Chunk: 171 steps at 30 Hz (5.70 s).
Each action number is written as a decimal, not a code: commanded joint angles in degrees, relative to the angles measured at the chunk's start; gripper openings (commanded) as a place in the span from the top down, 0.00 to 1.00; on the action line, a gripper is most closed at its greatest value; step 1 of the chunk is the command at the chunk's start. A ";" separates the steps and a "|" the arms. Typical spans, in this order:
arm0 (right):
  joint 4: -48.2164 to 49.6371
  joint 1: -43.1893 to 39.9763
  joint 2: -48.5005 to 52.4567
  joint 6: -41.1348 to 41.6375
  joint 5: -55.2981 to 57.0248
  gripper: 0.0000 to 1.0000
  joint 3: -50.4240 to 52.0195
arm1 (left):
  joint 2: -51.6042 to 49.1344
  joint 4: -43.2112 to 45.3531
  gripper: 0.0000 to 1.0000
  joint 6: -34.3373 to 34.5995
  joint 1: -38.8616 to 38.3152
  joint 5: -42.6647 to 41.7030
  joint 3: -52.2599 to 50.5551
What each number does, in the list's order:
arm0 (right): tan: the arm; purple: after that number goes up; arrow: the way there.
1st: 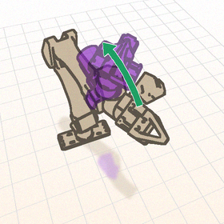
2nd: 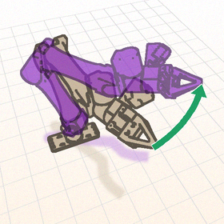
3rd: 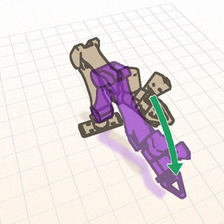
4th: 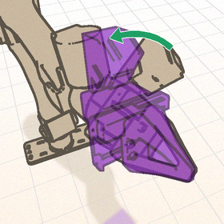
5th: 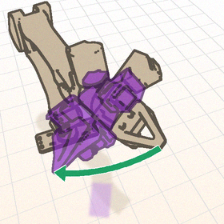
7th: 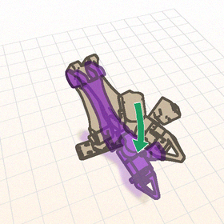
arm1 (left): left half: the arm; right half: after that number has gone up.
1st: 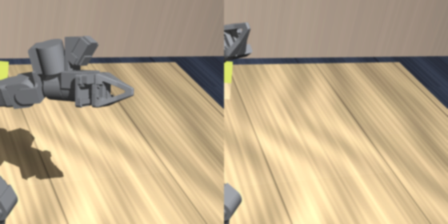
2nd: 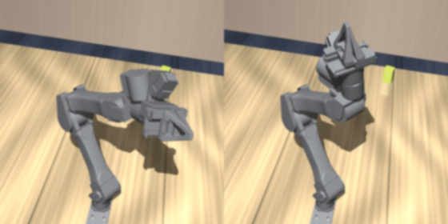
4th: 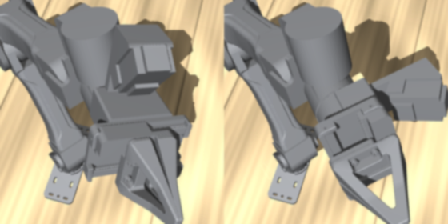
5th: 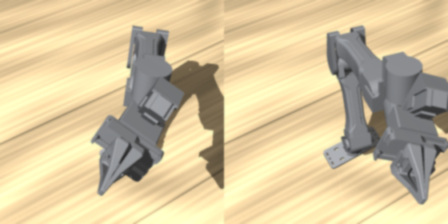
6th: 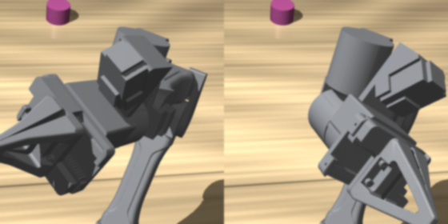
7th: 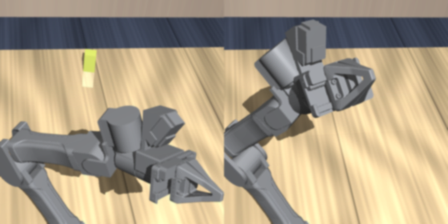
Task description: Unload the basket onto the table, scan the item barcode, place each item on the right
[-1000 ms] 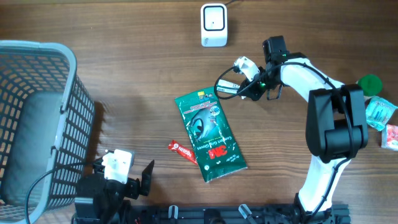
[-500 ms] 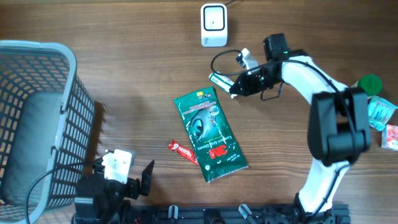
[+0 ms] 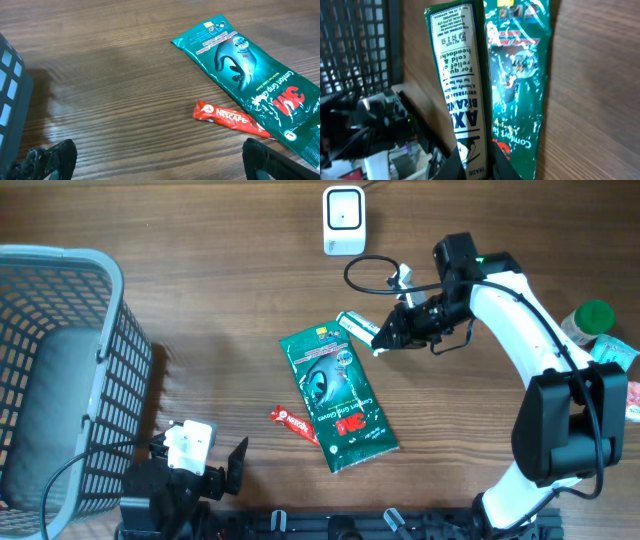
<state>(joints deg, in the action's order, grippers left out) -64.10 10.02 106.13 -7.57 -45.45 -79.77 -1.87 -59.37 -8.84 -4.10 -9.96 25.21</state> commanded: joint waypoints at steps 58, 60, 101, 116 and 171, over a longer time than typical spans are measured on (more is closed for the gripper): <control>11.32 -25.62 -5.92 37.53 23.69 0.00 -15.80 | 0.31 0.20 0.00 0.31 0.20 -0.50 -0.07; 4.55 -24.04 -7.48 36.37 10.25 0.00 -15.80 | 0.31 0.22 0.00 0.31 0.20 -0.50 -0.07; 20.09 38.29 7.10 31.58 41.44 0.96 4.74 | 0.31 0.20 0.00 0.28 0.20 -0.50 -0.07; 15.19 22.69 -10.80 31.78 -12.20 0.96 4.44 | 0.31 0.20 0.00 0.31 0.20 -0.50 -0.07; -8.61 3.30 5.29 46.82 -8.28 0.96 11.26 | 0.31 0.20 0.00 0.31 0.20 -0.50 -0.07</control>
<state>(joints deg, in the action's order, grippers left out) -63.35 17.28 110.98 36.67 -31.83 -63.20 -1.87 -59.37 -8.84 -4.10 -9.96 25.21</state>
